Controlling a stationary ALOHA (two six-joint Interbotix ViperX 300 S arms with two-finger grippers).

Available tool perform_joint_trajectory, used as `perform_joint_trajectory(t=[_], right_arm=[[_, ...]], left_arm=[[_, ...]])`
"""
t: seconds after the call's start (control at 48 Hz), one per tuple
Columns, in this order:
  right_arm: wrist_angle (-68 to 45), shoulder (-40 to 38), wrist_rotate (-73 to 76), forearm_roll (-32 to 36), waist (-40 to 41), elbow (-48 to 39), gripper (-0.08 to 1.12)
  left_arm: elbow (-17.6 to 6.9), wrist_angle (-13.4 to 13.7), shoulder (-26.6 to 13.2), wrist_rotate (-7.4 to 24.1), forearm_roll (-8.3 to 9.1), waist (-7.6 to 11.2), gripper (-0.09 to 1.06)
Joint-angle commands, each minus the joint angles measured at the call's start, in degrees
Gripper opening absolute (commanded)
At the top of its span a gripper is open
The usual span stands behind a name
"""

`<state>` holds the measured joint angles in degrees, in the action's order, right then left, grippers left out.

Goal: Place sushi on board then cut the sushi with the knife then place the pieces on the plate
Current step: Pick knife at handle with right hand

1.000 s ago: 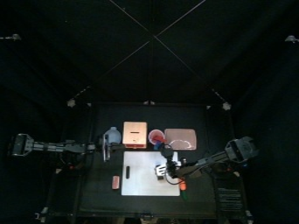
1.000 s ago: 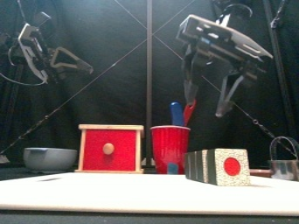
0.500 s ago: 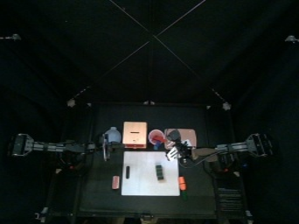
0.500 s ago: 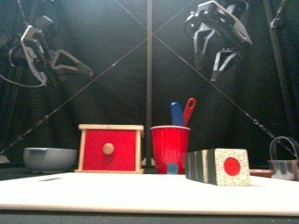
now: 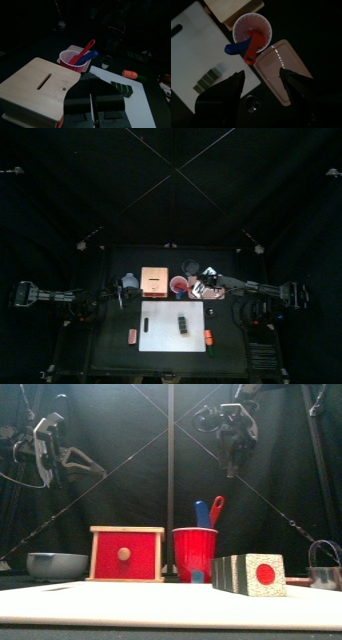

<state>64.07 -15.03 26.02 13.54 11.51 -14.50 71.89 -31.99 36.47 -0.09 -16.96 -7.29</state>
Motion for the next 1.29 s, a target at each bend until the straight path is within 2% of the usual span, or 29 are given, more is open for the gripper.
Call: perform_joint_trajectory(t=[0.021,0.312,0.5,0.667,0.854,1.0,1.292], right_arm=[[2.0,2.1,-4.0,0.1,0.0,4.3,0.9],[12.3,11.2,-14.1,3.7,-2.5,11.3,0.89],[16.8,16.1,-17.5,3.3,-4.3,13.8,0.88],[17.8,18.4,-18.8,2.0,-5.2,15.6,0.88],[18.1,21.5,-19.2,3.9,-5.0,16.2,0.88],[18.4,23.1,-20.7,7.9,-4.9,16.7,0.88],[18.9,26.3,-23.6,8.4,-4.2,19.2,0.88]], left_arm=[[-1.1,-0.2,-0.1,0.1,-0.26,-0.44,-0.02],[-1.5,-0.2,-0.1,0.0,-0.26,-0.53,-0.02],[-1.3,-0.2,-0.1,0.0,-0.26,-0.62,-0.02],[-1.1,-0.2,-0.1,0.0,-0.26,-0.62,-0.02],[-1.0,-0.2,-0.1,0.1,-0.26,-0.7,-0.02],[-0.6,-0.2,-0.1,0.0,-0.26,-0.7,-0.02],[-0.5,-0.2,-0.1,0.0,-0.35,-0.7,-0.02]])
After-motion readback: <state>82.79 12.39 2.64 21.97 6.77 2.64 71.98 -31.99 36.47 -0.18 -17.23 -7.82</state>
